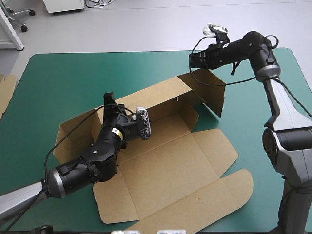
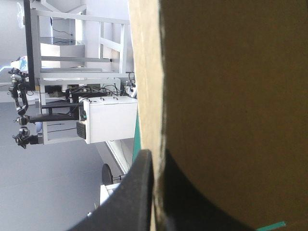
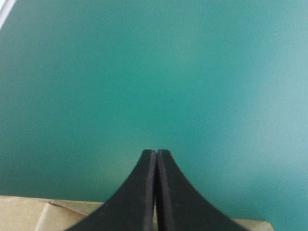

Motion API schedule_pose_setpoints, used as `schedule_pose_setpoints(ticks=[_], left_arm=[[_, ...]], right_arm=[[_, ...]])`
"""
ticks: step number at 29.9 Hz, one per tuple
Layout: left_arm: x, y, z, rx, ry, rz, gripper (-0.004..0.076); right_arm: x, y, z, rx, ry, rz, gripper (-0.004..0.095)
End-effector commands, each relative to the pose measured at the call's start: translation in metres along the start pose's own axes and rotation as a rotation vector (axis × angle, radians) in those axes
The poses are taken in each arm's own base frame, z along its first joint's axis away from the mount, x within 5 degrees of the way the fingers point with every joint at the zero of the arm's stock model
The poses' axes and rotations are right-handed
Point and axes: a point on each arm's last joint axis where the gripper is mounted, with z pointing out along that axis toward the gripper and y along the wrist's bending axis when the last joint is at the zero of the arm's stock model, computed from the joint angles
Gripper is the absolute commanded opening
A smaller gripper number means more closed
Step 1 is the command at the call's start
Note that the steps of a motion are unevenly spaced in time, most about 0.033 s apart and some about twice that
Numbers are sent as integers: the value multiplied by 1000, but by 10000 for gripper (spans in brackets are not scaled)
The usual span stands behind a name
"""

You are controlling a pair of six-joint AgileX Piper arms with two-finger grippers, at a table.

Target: Fold the box

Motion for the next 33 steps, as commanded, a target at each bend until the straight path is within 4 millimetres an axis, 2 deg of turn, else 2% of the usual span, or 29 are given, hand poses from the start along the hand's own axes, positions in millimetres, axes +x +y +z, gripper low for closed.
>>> schedule_pose_setpoints(ticks=[1,10,14,24,26,31,33], left_arm=[[-4,11,-9,-29,-48,-27,-14],[-4,11,-9,-29,-49,-56,-14],[-3,11,-9,-29,-46,-56,-14],[-3,11,-9,-29,-46,-56,-14],[-3,11,-9,-29,-46,-56,-14],[-3,11,-9,-29,-46,-62,-14],[-3,11,-9,-29,-46,-62,-14]], right_arm=[[-8,19,-30,5,-32,-39,-18],[-5,9,-65,23,-6,-6,-18],[-7,17,-76,16,-30,-15,-19],[3,12,-64,-28,14,23,-19],[1,16,-65,-62,-2,10,-18],[-15,39,-90,-98,-106,-59,-18],[-20,41,-95,-83,-147,-76,-18]])
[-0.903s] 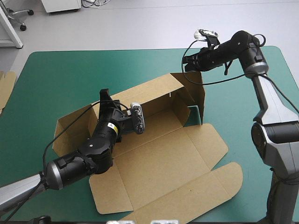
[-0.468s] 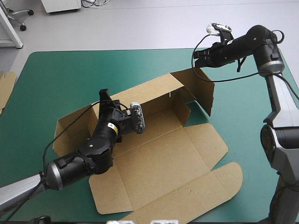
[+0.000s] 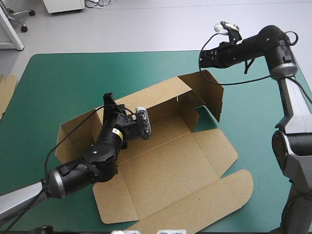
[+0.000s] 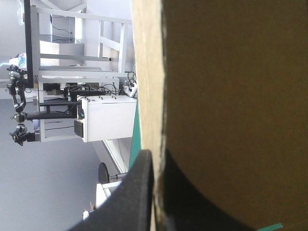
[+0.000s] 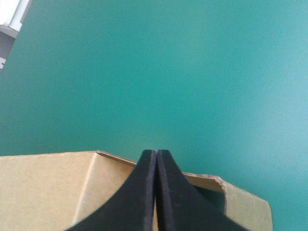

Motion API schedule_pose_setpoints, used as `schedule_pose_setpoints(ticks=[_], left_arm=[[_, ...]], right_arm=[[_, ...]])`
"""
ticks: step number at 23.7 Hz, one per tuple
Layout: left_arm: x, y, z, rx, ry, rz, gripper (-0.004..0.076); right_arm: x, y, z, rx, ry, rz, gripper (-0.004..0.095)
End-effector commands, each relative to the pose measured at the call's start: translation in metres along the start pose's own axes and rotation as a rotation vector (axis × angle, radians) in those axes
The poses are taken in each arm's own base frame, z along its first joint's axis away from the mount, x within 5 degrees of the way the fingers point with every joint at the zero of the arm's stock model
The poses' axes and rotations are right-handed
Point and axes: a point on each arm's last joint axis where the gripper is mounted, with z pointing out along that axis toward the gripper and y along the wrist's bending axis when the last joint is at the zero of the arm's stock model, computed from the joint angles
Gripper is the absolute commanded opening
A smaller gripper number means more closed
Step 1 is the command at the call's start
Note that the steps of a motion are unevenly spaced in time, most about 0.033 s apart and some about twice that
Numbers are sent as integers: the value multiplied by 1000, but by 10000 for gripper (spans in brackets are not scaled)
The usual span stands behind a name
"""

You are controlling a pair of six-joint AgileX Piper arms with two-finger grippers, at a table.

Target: Fold the box

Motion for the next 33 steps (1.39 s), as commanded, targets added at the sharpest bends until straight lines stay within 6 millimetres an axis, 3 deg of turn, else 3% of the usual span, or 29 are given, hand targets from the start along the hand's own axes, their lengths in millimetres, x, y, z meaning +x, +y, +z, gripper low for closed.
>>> schedule_pose_setpoints(ticks=[1,13,26,33], left_arm=[[-3,11,-8,-28,-47,-38,-14],[-3,11,-8,-24,-46,-45,-14],[-4,11,-8,-22,-53,-46,-14],[-4,11,-8,-21,-54,-46,-14]], right_arm=[[-17,36,-42,-31,-162,-89,-18],[-13,2,1,-41,-78,-25,-18],[4,-6,6,6,27,26,-19],[13,5,-6,-5,35,-14,-19]])
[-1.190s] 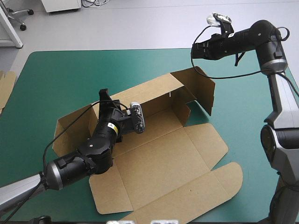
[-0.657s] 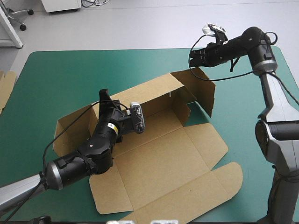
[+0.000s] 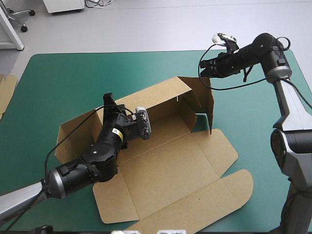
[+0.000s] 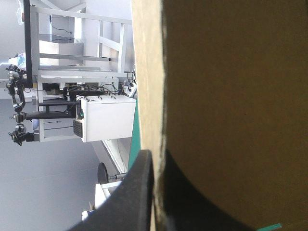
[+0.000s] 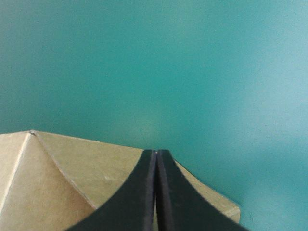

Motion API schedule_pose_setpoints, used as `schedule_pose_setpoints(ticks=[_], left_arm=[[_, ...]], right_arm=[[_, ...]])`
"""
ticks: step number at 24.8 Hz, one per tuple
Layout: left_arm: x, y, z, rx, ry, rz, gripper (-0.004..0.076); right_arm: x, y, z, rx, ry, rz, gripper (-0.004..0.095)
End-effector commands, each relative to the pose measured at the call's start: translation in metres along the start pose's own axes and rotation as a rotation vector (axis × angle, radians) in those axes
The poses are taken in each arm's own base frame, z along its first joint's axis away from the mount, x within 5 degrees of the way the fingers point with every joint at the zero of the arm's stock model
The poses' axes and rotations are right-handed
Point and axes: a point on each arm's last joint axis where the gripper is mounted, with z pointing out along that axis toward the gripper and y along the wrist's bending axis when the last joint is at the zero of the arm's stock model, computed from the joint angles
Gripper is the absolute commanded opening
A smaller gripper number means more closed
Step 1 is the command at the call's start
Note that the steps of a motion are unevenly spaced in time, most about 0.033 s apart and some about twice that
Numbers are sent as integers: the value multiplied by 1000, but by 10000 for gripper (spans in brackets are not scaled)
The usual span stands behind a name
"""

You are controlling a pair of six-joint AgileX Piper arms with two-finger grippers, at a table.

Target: Fold the box

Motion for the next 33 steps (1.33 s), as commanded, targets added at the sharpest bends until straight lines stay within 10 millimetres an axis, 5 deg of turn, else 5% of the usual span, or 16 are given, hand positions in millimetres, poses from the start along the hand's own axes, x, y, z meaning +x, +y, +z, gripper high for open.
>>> schedule_pose_setpoints(ticks=[1,9,20,25,29,33], left_arm=[[-4,11,-8,-23,-54,-52,-14],[-4,11,-8,-24,-55,-61,-14],[-4,11,-8,-24,-55,-61,-14],[-4,11,-8,-24,-55,-63,-14],[-4,11,-8,-23,-59,-67,-14],[-4,11,-8,-22,-59,-82,-14]], right_arm=[[-1,30,-36,-41,-73,-66,-19],[16,20,-21,-59,1,-42,-18],[26,29,-28,-99,-6,-139,5],[33,33,-36,-75,4,-142,152],[47,30,-32,-77,45,-113,411],[56,46,-27,-103,67,-220,438]])
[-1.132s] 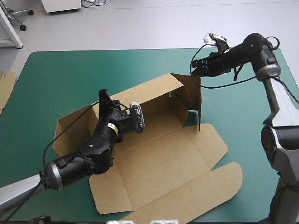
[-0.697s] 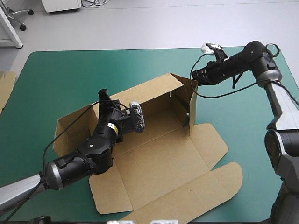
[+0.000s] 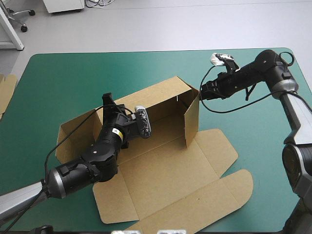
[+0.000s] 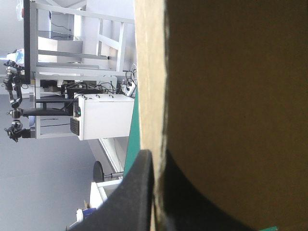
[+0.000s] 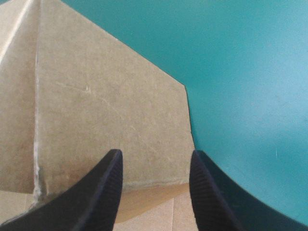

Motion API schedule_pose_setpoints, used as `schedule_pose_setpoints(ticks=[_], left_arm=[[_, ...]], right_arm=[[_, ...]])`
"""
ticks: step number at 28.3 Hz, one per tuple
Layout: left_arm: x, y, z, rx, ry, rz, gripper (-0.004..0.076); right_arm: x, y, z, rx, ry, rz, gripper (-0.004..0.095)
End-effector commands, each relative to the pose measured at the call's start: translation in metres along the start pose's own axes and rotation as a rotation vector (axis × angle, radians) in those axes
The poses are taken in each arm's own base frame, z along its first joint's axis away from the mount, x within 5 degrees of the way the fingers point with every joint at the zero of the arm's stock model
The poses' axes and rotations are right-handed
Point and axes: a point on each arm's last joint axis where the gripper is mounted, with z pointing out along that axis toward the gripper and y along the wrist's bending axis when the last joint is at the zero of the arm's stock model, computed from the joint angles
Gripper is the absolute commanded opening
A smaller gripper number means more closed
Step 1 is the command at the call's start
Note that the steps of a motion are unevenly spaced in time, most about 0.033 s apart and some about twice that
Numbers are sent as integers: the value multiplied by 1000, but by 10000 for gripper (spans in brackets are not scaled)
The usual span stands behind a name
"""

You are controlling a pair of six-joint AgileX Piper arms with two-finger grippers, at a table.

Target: Fold the box

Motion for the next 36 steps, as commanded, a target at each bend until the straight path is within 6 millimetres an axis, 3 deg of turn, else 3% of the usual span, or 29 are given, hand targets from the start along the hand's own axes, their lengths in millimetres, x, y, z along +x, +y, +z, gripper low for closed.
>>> schedule_pose_setpoints(ticks=[1,7,15,32,36], left_arm=[[-5,11,-8,-21,-58,-52,-14],[-5,11,-8,-22,-58,-53,-14],[-5,11,-8,-22,-58,-53,-14],[-4,9,-8,0,-49,-67,-14],[-4,9,-8,-3,-55,-67,-14]], right_arm=[[-2,39,-21,-55,-54,-148,438],[3,49,-22,-68,-54,-202,440],[21,46,-14,-60,-52,-227,442],[21,48,-11,-110,-101,-289,446],[24,51,-5,-187,-134,-300,445]])
